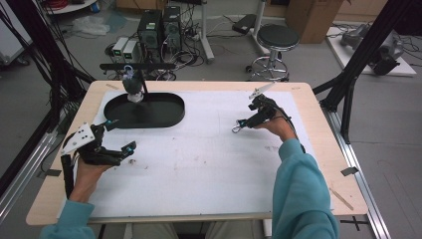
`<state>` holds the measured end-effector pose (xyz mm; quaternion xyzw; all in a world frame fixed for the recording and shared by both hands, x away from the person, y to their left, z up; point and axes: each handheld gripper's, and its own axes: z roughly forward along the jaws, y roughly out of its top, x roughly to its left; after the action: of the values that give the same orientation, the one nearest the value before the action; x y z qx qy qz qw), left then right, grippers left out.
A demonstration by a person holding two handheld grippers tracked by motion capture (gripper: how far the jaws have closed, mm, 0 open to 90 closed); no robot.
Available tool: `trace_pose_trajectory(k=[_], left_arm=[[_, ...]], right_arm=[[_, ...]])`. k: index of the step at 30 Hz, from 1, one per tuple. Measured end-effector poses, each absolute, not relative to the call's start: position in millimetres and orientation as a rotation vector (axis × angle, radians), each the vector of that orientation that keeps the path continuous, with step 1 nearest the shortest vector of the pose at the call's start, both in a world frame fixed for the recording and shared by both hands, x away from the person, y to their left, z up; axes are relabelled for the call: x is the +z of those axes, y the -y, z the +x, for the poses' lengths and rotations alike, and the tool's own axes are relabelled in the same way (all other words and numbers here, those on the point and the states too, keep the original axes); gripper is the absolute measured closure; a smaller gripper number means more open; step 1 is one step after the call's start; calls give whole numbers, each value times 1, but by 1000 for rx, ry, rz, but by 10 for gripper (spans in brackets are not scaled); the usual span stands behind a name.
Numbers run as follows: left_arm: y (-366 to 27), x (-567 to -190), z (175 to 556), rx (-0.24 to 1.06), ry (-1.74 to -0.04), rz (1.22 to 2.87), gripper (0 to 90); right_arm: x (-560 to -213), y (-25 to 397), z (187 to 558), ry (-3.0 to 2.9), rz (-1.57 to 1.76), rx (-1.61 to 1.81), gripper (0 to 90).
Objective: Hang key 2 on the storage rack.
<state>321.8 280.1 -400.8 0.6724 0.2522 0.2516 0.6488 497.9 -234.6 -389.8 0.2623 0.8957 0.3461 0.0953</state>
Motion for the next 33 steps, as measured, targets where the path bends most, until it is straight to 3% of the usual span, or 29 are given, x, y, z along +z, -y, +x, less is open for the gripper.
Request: trace_pose_trajectory(k=[14, 33], left_arm=[[-282, -401, 322, 573, -577, 1537, 17], [-283, -402, 323, 571, -579, 1543, 17]], right_arm=[[-402, 229, 504, -2685, 804, 966, 283], [-413, 227, 510, -2744, 818, 893, 615]])
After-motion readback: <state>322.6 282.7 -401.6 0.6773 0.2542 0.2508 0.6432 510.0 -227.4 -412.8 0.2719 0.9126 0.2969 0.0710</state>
